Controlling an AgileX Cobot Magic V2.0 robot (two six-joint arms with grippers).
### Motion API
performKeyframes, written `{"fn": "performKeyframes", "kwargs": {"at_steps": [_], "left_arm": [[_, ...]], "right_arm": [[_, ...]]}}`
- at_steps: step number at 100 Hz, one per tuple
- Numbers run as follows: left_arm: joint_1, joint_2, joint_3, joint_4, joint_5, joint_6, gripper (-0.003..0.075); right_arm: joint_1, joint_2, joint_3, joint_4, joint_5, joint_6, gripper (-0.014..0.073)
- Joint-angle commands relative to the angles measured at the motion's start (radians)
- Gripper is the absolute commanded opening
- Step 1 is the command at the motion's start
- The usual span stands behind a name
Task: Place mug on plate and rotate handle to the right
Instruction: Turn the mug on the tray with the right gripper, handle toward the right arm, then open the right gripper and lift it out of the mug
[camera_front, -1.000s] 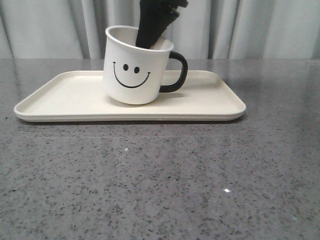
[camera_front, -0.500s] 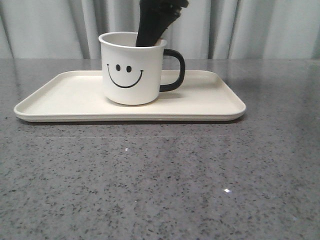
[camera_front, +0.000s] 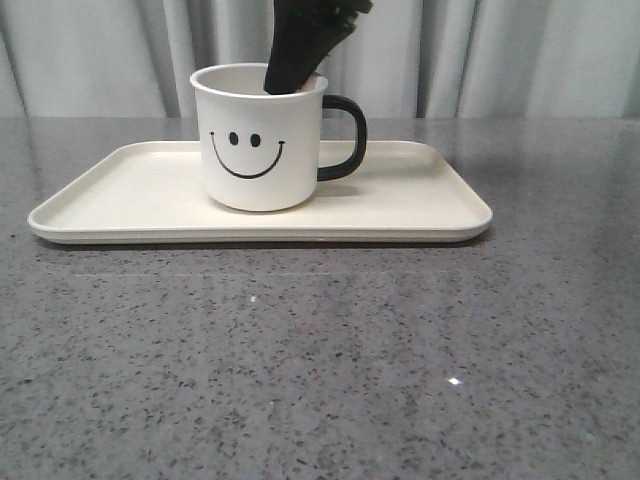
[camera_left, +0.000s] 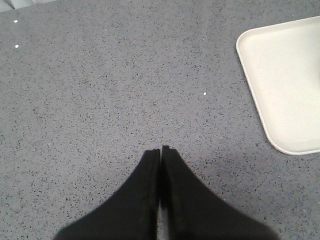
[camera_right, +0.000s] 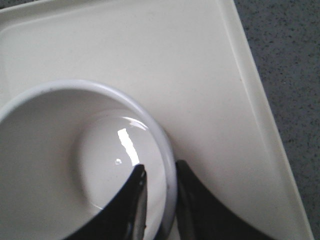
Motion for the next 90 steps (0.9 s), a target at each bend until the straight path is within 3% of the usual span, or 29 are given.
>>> {"fn": "performKeyframes", "kwargs": {"at_steps": [1,23,65,90], "left_arm": [[0.003,-0.006,-0.022,-0.01,-0.057,-0.01,-0.002],[0.003,-0.006,-0.022,-0.01,-0.057,-0.01,-0.002],[0.003,-0.006,-0.022,-0.01,-0.056,-0.01,-0.002],[0.003,-0.006,-0.022,-0.01,-0.056,-0.01,-0.002]], "right_arm": [[-0.001,-0.071,-0.033,0.053,0.071,-0.025,0.0178],[-0.001,-0.071,-0.033,0.071,0.066,-0.034,0.023],[-0.004,-0.073,-0.037,0.063,0.011,-0.034,0.023],[-0.005,-0.075,-0.202,0.062,-0.028,0.033,0.023]]}}
